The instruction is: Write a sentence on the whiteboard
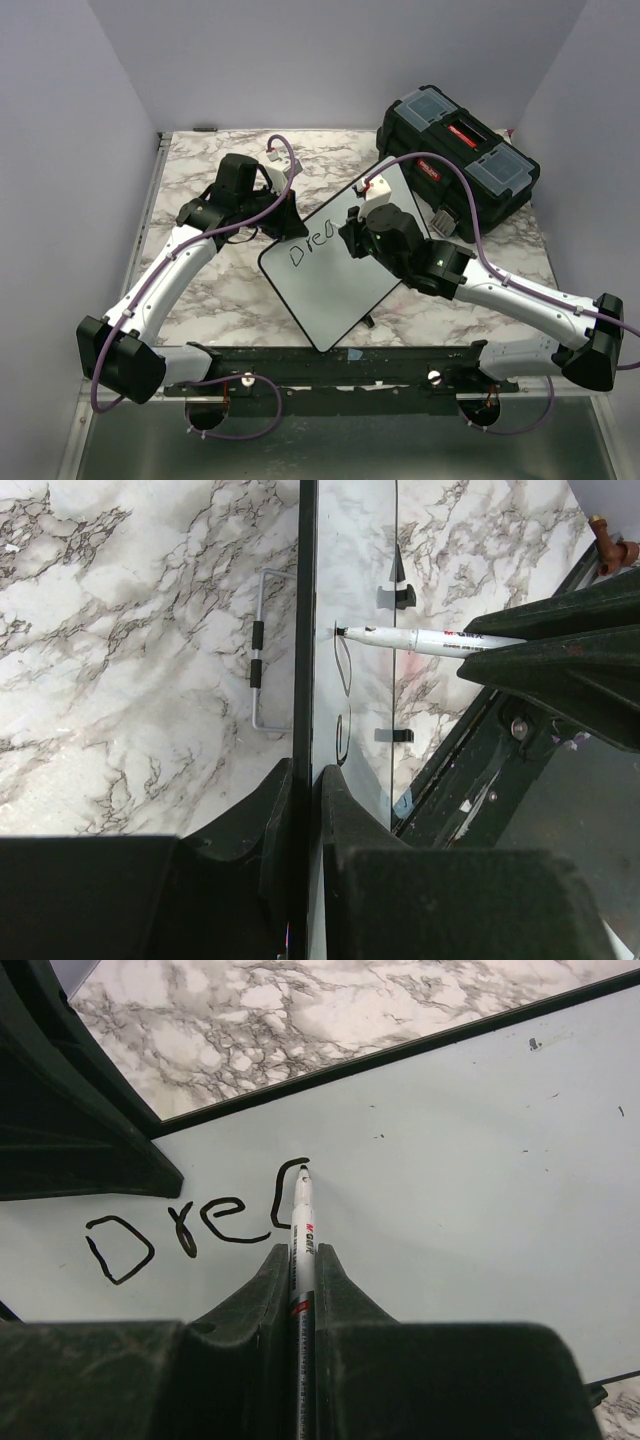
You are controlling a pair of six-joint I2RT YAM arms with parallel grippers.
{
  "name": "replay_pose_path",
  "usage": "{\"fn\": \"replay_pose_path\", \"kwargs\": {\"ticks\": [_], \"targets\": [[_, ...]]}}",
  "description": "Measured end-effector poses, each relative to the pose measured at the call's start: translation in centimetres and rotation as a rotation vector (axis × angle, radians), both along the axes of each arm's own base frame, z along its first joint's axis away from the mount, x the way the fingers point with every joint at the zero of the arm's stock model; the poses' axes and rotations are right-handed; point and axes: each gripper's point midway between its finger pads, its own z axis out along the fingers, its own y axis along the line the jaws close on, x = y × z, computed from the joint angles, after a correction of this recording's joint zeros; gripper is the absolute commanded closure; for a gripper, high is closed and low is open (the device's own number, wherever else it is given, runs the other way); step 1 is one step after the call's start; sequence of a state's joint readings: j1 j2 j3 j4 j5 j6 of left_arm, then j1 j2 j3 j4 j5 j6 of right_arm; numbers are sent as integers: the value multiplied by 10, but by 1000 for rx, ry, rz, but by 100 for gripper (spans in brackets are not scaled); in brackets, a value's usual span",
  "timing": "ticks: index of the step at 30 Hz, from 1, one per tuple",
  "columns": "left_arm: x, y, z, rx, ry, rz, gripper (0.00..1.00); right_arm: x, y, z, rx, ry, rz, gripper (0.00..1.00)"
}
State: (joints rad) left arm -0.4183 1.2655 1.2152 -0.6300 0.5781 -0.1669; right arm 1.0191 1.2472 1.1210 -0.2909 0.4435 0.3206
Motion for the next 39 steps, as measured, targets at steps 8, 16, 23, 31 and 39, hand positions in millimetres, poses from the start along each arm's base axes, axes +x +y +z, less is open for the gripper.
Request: {"fn": "replay_pose_path", "kwargs": {"ticks": [8, 16, 23, 31, 39], "targets": [[0, 0, 0, 0, 0, 0, 100, 0, 0, 0, 1, -1, 0, 99], [0, 0, 0, 0, 1, 0, 100, 1, 2, 4, 11, -7, -1, 99], [0, 0, 0, 0, 1, 0, 100, -1, 0, 0, 32, -2, -6, 99], [0, 0, 0, 0, 1, 1, 100, -11, -9, -15, 44, 31, -1, 99], [0, 0, 0, 0, 0, 0, 100, -15, -11, -20, 55, 48, -2, 99]]}}
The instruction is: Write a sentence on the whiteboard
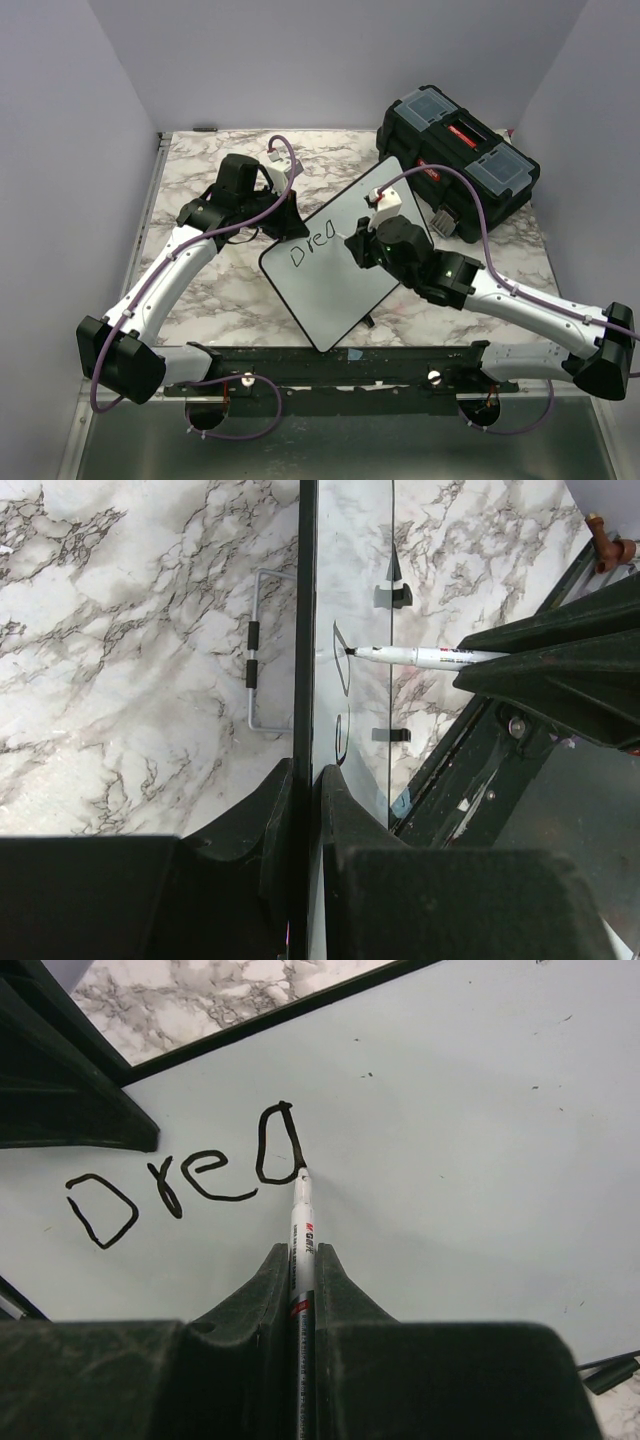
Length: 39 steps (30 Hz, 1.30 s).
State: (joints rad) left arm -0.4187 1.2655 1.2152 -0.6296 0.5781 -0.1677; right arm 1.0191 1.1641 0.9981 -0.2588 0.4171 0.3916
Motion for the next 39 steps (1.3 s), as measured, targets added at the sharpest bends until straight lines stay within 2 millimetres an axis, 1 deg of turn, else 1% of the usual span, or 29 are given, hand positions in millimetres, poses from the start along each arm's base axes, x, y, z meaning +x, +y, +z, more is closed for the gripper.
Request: {"fn": "replay_pose_path", "kwargs": {"ticks": [6, 11, 13, 19, 22, 39], "targets": [[0, 0, 0, -1, 0, -1, 100, -3, -5, -5, -20, 12, -2, 99], [0, 0, 0, -2, 0, -2, 100, -2, -9, -5, -30, 10, -15, 99], [0, 0, 0, -2, 0, -2, 100, -1, -10, -2, -35, 4, -23, 99], [0, 0, 0, -2, 0, -2, 100, 6, -12, 26, -16, -52, -49, 99], [0, -1, 0, -2, 0, -2, 100, 8, -17, 33, -15, -74, -60, 99], [-1, -1, 2, -6, -7, -5, 100, 10, -22, 39, -12, -93, -75, 99]]}}
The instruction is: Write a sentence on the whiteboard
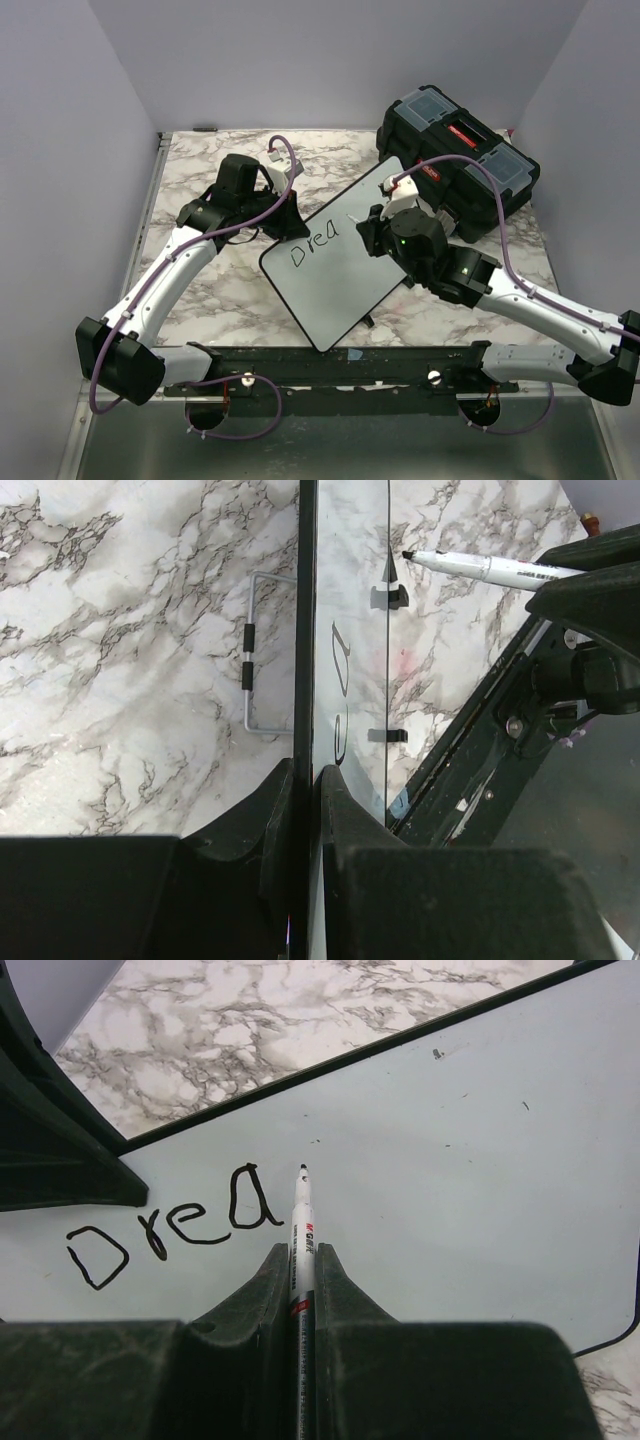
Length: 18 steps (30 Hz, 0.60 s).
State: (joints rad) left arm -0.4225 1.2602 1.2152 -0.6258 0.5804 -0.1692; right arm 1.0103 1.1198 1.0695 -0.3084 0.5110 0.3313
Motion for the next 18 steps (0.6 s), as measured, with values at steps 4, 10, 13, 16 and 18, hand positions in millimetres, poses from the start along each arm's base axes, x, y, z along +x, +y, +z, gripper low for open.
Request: {"fn": "replay_pose_path", "kwargs": {"ticks": [4, 10, 13, 16, 18], "targets": [[0, 0, 0, 0, 0, 0, 100, -2, -2, 4, 11, -6, 0, 99], [0, 0, 0, 0, 0, 0, 100, -2, -3, 5, 15, -6, 0, 99], [0, 0, 0, 0, 0, -1, 100, -3, -4, 7, 23, -6, -2, 99], [0, 0, 0, 0, -1, -1, 100, -5, -8, 10, 36, -11, -3, 99], [0, 0, 0, 0, -1, -1, 100, -7, -10, 13, 45, -13, -4, 99]]}}
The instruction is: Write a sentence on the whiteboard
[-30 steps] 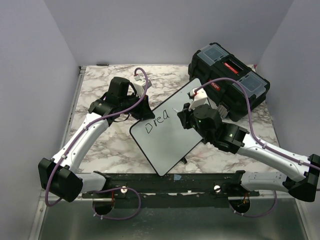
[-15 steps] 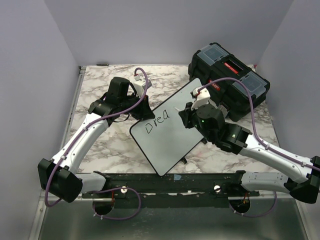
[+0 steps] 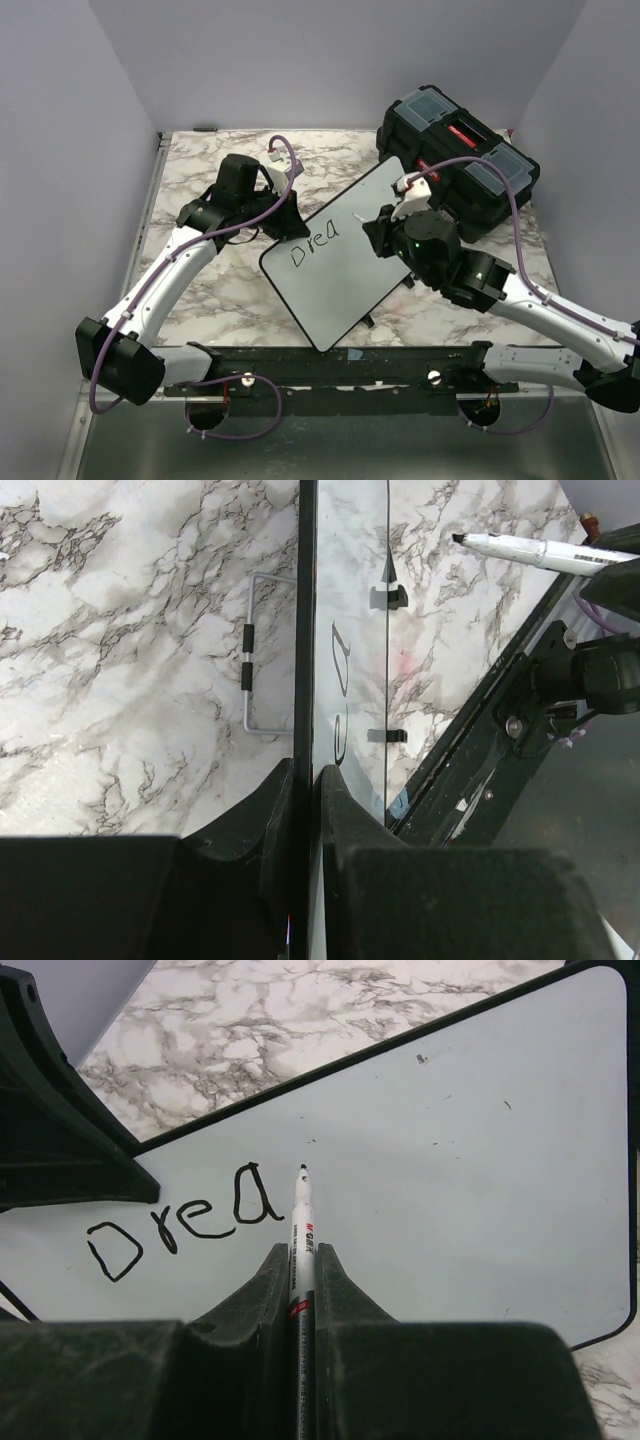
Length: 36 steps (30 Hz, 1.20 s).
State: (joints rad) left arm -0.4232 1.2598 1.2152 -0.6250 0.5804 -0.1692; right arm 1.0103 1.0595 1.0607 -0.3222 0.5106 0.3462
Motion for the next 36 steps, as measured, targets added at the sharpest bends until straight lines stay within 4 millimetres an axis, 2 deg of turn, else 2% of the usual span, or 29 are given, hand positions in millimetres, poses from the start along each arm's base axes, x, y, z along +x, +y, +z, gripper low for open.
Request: {"fn": "replay_pose_path", "kwargs": {"ticks": [13, 15, 17, 21, 27, 36], "targets": [[-4, 0, 4, -5, -13, -4, 100, -16, -24, 1, 51, -5, -8, 99], [-5, 1, 4, -5, -13, -4, 100, -22, -33, 6, 74, -21, -9, 99], [-5, 1, 4, -6, -14, -4, 100, -26, -45, 22, 118, -54, -23, 99], [-5, 1, 4, -6, -14, -4, 100, -26, -53, 29, 128, -74, -41, 99], [-5, 1, 4, -6, -14, -4, 100, -22, -46, 17, 77, -57, -36, 99], [-5, 1, 4, -6, -15, -4, 100, -20, -19, -1, 22, -20, 59, 99]]}}
